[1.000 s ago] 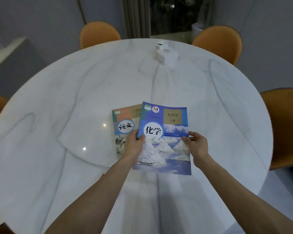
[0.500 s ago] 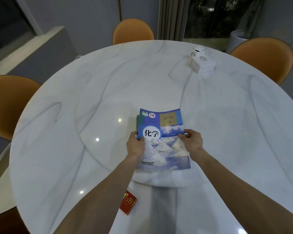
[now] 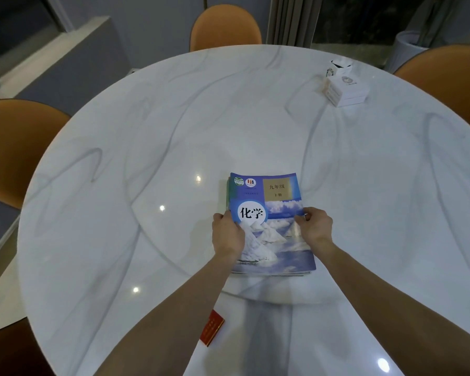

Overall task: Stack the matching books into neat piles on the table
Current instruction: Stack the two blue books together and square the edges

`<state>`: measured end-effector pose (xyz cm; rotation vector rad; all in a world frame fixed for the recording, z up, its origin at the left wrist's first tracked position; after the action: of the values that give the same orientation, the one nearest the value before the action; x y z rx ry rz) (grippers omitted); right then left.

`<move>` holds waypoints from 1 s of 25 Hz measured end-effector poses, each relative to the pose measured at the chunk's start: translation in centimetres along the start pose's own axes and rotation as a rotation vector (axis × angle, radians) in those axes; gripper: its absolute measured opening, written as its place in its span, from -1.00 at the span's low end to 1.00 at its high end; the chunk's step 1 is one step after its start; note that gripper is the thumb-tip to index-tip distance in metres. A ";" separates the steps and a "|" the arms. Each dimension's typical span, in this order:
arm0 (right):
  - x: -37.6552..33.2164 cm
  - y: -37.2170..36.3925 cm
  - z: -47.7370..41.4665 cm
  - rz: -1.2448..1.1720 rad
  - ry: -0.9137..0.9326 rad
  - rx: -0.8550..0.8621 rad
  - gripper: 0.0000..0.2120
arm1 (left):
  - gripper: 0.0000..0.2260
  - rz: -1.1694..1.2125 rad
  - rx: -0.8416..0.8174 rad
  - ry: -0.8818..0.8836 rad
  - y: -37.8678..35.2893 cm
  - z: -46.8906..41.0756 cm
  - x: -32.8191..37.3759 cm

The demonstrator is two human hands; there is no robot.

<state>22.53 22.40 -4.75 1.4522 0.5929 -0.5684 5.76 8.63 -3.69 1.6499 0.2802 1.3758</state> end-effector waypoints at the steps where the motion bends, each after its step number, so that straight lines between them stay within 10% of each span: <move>1: 0.1 -0.1 -0.1 0.018 0.008 -0.001 -0.77 | -0.77 -0.080 -0.004 -0.033 -0.1 -0.1 0.0; 19: -0.7 -0.5 0.2 0.216 0.017 -0.106 -0.67 | -0.71 -0.155 -0.084 -0.066 0.0 -0.6 -1.0; 25: -3.0 1.2 1.8 0.438 0.279 -0.106 -0.66 | -0.70 -0.246 -0.121 -0.245 2.7 -0.4 -1.6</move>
<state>21.20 20.67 -1.72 1.5115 0.4908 0.0095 3.88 6.27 -2.76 1.6046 0.2423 0.9780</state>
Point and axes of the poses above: each hand's wrist, its own z-axis away from the middle knuckle, its own y-axis out of the back of the hand, x = y × z, the point moved 4 cm from there along -z, towards the middle knuckle, and after that the axes turned 14 degrees about x, right-handed, at the moved point
